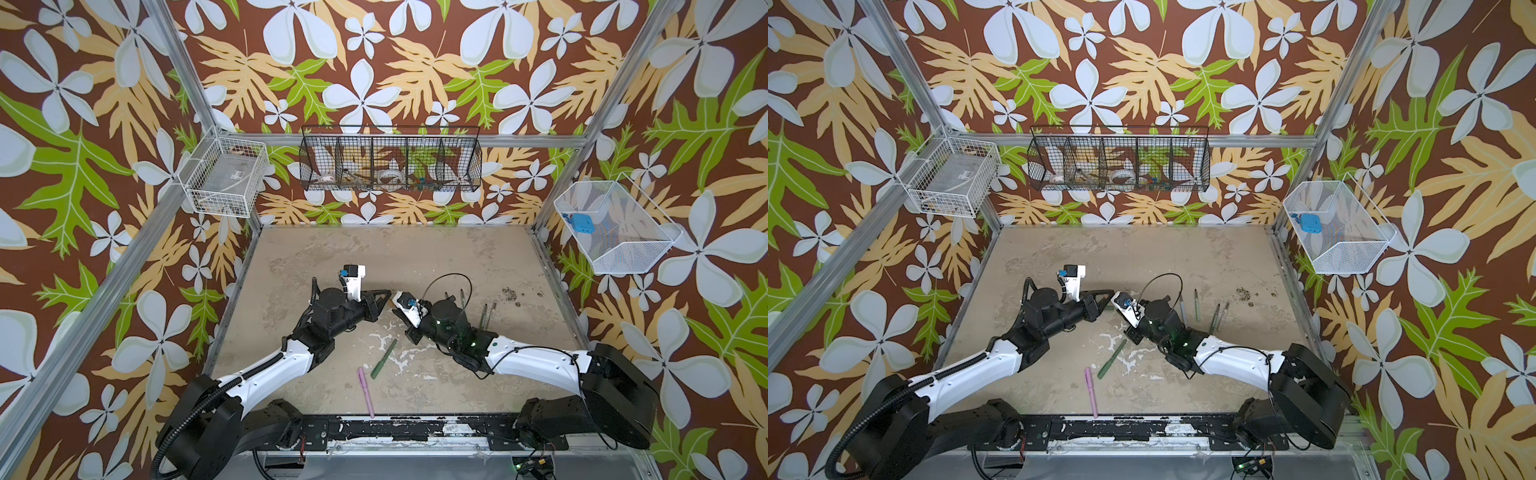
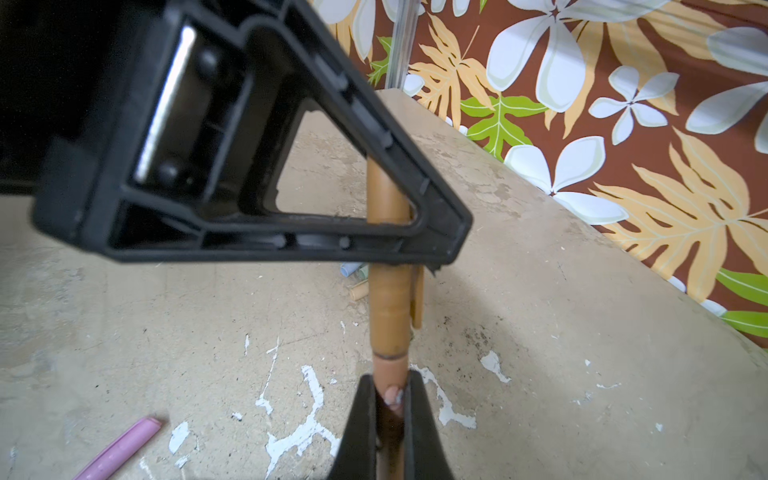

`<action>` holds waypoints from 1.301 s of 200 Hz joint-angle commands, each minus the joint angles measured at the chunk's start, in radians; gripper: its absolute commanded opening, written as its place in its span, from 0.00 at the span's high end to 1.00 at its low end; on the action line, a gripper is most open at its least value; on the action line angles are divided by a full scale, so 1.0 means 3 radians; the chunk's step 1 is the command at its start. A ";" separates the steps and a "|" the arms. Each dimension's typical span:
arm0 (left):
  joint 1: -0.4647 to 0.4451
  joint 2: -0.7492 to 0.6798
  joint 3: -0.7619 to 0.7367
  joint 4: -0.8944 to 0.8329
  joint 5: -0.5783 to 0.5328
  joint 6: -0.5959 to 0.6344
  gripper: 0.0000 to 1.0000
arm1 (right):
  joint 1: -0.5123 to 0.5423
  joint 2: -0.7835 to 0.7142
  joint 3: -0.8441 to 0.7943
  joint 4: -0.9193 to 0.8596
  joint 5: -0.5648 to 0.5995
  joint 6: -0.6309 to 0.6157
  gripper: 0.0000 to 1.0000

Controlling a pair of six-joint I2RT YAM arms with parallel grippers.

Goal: Open the pen caps
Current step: 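Pull left gripper holding the cap away from the right gripper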

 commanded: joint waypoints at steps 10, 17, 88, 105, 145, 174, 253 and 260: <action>0.0041 -0.0080 0.0082 0.0953 -0.0001 -0.0143 1.00 | -0.0089 0.0009 -0.0077 -0.1022 -0.0315 0.0013 1.00; 0.0041 -0.0065 0.0080 0.0956 0.0024 -0.0129 1.00 | -0.0086 -0.0002 -0.0077 -0.1015 -0.0304 0.0007 1.00; -0.0138 0.0273 -0.0084 0.1259 0.0493 0.0055 1.00 | -0.0086 -0.0379 -0.0184 -0.0843 -0.0342 0.0033 0.95; -0.0267 0.0376 -0.0064 0.1198 0.0516 0.0195 1.00 | -0.0087 -0.0535 -0.0269 -0.0766 -0.0403 0.0050 0.84; -0.0291 0.0400 -0.0062 0.1197 0.0537 0.0215 1.00 | -0.0109 -0.0831 -0.0422 -0.0641 -0.0302 0.0098 0.67; -0.0304 0.0434 -0.0012 0.1115 0.0596 0.0260 1.00 | -0.0121 -0.0905 -0.0448 -0.0626 -0.0302 0.0121 0.54; -0.0602 0.0674 0.0309 0.0576 0.0470 0.0691 1.00 | -0.0248 -0.1240 -0.0634 -0.0442 -0.0243 0.0220 0.60; -0.0608 0.0688 0.0314 0.0578 0.0471 0.0691 1.00 | -0.0275 -0.1256 -0.0639 -0.0437 -0.0246 0.0233 0.63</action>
